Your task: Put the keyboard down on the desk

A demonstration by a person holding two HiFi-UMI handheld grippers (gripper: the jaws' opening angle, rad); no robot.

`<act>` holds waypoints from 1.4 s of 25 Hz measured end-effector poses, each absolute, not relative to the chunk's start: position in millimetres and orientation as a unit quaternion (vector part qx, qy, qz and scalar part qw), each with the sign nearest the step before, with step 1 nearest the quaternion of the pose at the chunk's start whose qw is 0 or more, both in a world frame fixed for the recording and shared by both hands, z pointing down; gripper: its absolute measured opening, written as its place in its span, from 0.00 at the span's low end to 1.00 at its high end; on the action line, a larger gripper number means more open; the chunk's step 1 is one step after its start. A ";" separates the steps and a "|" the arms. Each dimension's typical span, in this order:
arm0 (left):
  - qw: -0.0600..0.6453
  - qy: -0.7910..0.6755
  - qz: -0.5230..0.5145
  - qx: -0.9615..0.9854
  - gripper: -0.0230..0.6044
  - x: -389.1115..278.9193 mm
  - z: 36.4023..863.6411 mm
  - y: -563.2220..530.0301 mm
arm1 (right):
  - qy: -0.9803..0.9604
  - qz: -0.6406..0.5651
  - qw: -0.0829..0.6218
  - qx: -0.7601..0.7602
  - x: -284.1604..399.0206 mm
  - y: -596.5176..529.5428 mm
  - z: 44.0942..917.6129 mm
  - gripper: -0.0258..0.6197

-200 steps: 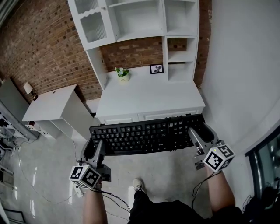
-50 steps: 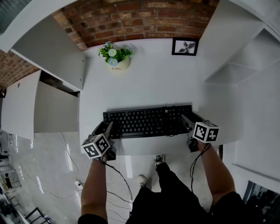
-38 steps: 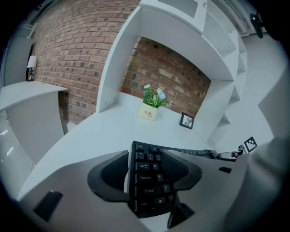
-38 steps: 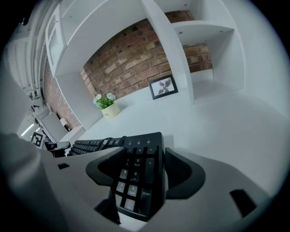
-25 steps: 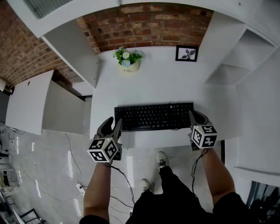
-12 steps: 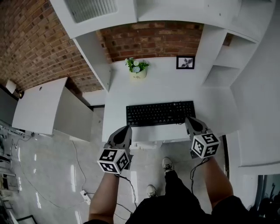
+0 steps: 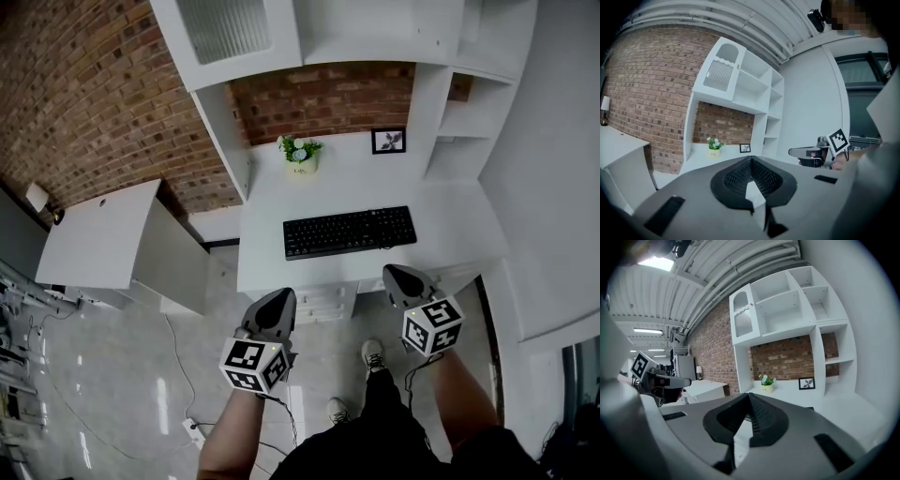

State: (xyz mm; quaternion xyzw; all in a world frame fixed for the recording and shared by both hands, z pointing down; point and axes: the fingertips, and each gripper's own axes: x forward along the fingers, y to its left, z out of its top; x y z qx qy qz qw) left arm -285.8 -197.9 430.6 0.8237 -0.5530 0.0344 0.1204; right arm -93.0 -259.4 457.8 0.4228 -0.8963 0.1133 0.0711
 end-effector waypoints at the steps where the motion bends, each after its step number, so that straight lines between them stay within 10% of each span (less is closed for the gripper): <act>1: 0.117 -0.551 0.035 0.825 0.07 -285.0 428.1 -188.7 | -0.897 0.111 0.069 0.422 -95.2 -249.6 454.3 0.07; 35: 0.107 -0.580 0.033 0.807 0.07 -113.1 413.2 -26.5 | -0.925 0.108 0.041 0.361 43.1 -82.2 410.2 0.07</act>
